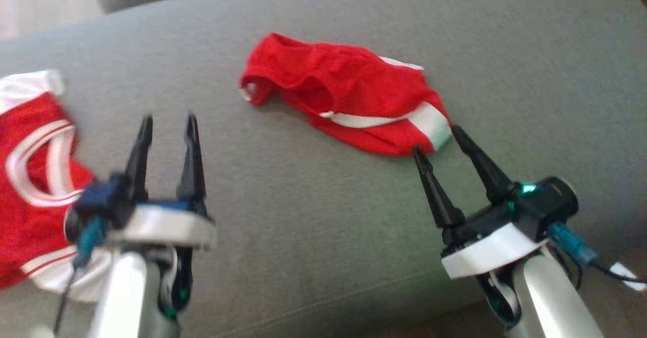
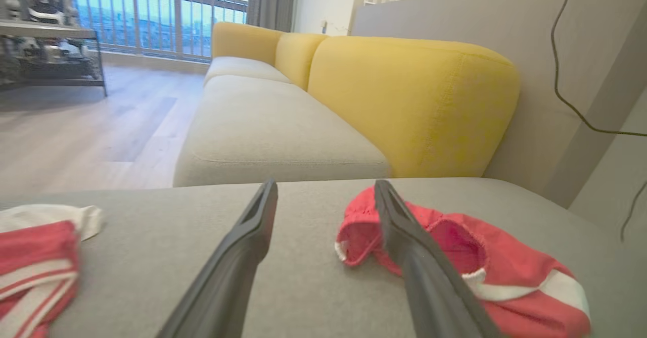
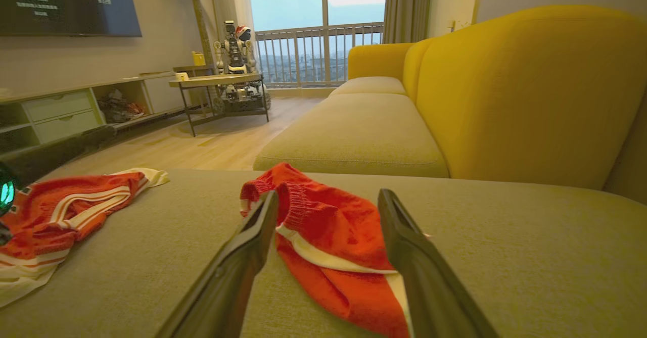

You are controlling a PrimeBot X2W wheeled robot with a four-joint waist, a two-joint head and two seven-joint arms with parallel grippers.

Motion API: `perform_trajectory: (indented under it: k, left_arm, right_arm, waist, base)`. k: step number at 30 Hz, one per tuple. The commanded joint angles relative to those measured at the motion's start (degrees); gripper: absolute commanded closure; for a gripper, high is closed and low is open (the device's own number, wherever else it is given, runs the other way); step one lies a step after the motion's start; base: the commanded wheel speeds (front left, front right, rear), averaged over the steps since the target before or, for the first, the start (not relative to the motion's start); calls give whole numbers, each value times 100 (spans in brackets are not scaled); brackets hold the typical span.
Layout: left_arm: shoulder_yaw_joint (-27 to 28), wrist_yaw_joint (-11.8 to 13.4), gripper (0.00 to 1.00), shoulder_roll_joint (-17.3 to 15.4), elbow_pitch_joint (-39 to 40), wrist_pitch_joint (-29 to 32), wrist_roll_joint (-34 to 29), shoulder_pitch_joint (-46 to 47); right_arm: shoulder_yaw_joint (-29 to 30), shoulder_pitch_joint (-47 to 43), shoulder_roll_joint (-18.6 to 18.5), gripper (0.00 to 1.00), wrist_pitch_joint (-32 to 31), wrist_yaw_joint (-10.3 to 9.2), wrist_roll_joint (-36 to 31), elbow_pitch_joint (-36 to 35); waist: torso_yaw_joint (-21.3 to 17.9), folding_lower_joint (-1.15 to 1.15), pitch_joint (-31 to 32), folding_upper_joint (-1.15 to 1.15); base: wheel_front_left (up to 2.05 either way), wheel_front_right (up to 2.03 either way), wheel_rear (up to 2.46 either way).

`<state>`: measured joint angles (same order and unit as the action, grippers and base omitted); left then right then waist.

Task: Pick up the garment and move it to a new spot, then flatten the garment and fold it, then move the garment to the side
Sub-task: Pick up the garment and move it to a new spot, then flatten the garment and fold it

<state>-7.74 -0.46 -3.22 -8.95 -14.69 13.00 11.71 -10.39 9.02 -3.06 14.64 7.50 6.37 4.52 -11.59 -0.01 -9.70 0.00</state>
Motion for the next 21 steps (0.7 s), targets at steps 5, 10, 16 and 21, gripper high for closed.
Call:
perform_trajectory:
  k: [5, 10, 16, 21]
  left_arm:
    - [107, 296, 0, 11, 1030, -29, -445, -776]
    - [71, 674, 0, 29, 1484, -30, -567, -1553]
    - [149, 921, 0, 33, 1708, -30, -496, -2104]
    - [125, 622, 0, 34, 1758, -30, -438, -2383]
  right_arm:
    - [88, -201, 18, 0, 36, -1, -137, -59]
    - [382, -467, 18, 0, 36, -1, -241, -63]
    - [784, -893, 18, 0, 36, -1, -248, -158]
    - [792, -1076, 18, 0, 36, -1, -274, -110]
  waist:
    - [837, 1, 557, 0]
    - [1090, 1, 780, 0]
    - [1175, 1, 1001, 0]
    - [1129, 1, 1098, 0]
  base:
    - [0, 0, 0]
    - [0, 0, 0]
    - [0, 0, 0]
    - [0, 0, 0]
